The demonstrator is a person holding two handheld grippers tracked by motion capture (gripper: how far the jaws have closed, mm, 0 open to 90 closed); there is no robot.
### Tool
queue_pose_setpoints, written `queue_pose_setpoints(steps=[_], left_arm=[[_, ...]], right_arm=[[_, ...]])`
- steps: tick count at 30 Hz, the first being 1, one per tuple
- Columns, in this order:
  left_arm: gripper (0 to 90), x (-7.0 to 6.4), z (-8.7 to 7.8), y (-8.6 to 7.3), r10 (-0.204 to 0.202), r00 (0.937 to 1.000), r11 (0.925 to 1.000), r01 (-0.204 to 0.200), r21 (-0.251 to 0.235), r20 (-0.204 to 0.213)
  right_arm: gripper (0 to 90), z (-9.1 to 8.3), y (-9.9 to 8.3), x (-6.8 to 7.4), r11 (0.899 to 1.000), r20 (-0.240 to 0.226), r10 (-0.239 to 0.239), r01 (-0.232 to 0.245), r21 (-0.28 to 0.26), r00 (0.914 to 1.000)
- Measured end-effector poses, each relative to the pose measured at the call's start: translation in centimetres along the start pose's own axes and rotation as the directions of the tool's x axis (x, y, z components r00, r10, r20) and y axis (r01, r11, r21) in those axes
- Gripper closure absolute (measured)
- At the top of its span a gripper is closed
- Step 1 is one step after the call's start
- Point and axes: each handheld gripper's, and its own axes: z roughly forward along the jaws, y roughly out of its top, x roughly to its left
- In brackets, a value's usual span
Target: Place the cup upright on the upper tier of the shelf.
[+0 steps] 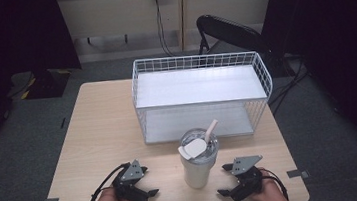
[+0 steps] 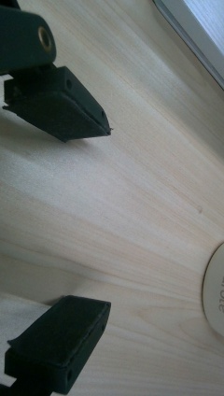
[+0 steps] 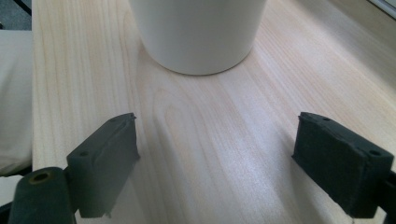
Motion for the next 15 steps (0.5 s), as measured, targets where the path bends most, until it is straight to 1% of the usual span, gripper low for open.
queue_pose_setpoints(steps=[11, 12, 13, 14, 15], left_arm=[[13.1, 0.01, 0.00, 0.00, 0.000, 1.0000, 1.0000, 0.000, 0.000, 0.000], [13.1, 0.01, 0.00, 0.00, 0.000, 1.0000, 1.0000, 0.000, 0.000, 0.000], [13.1, 0.01, 0.00, 0.00, 0.000, 1.0000, 1.0000, 0.000, 0.000, 0.000], [13.1, 0.01, 0.00, 0.01, 0.000, 1.0000, 1.0000, 0.000, 0.000, 0.000], [13.1, 0.01, 0.00, 0.01, 0.000, 1.0000, 1.0000, 0.000, 0.000, 0.000]], right_arm=[[13.3, -0.02, 0.00, 0.04, 1.000, 0.005, 0.007, -0.007, -0.001, 1.0000], [13.6, -0.06, 0.01, -0.07, 1.000, -0.001, 0.017, -0.017, -0.005, 0.9999], [13.6, -0.06, 0.01, -0.07, 1.000, -0.001, 0.017, -0.017, -0.005, 0.9999], [13.9, -0.16, 0.15, -0.22, 0.999, -0.015, 0.044, -0.044, -0.003, 0.9989], [13.9, -0.16, 0.15, -0.22, 0.999, -0.015, 0.044, -0.044, -0.003, 0.9989]])
